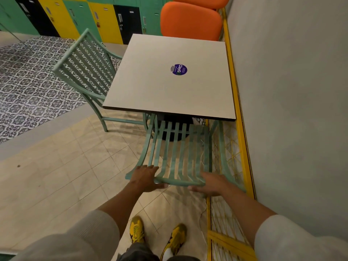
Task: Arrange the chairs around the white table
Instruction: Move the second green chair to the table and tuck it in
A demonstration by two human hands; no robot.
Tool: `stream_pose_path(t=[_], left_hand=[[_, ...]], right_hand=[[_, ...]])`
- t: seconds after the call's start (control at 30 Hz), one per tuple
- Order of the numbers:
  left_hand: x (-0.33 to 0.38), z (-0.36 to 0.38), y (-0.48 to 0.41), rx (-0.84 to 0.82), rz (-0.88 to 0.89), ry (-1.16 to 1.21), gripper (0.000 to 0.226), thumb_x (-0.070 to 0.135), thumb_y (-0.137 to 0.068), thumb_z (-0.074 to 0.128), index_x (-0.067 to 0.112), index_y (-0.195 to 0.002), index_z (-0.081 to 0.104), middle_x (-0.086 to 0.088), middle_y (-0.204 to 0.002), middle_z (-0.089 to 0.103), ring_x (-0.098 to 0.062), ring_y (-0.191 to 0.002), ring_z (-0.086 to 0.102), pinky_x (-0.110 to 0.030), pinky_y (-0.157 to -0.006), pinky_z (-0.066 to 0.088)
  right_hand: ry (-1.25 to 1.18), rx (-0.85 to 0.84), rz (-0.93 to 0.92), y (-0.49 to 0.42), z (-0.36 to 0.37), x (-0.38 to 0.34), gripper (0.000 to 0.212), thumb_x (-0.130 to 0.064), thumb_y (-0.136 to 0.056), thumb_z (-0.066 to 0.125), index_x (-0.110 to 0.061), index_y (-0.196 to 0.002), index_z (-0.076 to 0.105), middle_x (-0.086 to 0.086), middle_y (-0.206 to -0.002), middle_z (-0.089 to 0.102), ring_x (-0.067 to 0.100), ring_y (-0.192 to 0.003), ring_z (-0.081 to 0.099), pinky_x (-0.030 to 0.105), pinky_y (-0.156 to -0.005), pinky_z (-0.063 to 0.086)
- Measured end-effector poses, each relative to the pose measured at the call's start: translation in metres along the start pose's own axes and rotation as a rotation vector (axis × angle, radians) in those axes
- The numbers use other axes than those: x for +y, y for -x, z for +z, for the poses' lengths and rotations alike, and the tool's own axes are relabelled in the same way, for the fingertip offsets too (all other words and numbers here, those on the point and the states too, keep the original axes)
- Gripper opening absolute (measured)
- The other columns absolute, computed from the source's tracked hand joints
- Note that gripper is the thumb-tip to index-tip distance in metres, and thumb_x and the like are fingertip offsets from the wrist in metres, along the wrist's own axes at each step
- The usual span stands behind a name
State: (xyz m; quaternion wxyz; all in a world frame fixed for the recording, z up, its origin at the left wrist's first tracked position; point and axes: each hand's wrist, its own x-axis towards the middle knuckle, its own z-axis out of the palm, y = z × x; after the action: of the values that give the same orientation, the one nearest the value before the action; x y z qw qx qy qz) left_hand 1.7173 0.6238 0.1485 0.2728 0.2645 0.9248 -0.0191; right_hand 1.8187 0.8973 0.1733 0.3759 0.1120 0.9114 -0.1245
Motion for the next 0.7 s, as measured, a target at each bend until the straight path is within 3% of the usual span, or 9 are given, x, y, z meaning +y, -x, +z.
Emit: stream_pose_path(t=[0.23, 0.5, 0.7], left_hand=[[-0.084, -0.064, 0.026, 0.142, -0.104, 0.029, 0.118, 0.100, -0.078, 0.044, 0.023, -0.167, 0.033, 0.000, -0.170, 0.042, -0.027, -0.156, 0.039, -0.050, -0.127, 0.032], [-0.240, -0.097, 0.054, 0.245, -0.212, 0.034, 0.120, 0.101, -0.079, 0.041, 0.020, -0.167, 0.035, -0.003, -0.171, 0.041, -0.029, -0.157, 0.038, -0.050, -0.126, 0.032], [-0.369, -0.125, 0.055, 0.265, -0.190, 0.022, 0.116, 0.097, -0.080, 0.047, 0.021, -0.166, 0.035, -0.002, -0.171, 0.041, -0.030, -0.160, 0.032, -0.050, -0.128, 0.027]], right_hand=[[0.091, 0.138, -0.144, -0.026, -0.071, -0.093, 0.108, -0.092, -0.093, 0.037, -0.018, -0.171, 0.026, 0.009, -0.176, 0.031, 0.031, -0.160, 0.034, 0.055, -0.126, 0.031], [0.234, 0.257, -0.321, -0.070, -0.117, -0.261, 0.100, -0.089, -0.095, 0.039, -0.019, -0.166, 0.035, 0.007, -0.170, 0.041, 0.032, -0.155, 0.040, 0.056, -0.121, 0.037], [0.288, 0.288, -0.294, -0.113, -0.143, -0.391, 0.103, -0.093, -0.092, 0.035, -0.019, -0.165, 0.037, 0.011, -0.166, 0.046, 0.034, -0.153, 0.041, 0.057, -0.120, 0.039]])
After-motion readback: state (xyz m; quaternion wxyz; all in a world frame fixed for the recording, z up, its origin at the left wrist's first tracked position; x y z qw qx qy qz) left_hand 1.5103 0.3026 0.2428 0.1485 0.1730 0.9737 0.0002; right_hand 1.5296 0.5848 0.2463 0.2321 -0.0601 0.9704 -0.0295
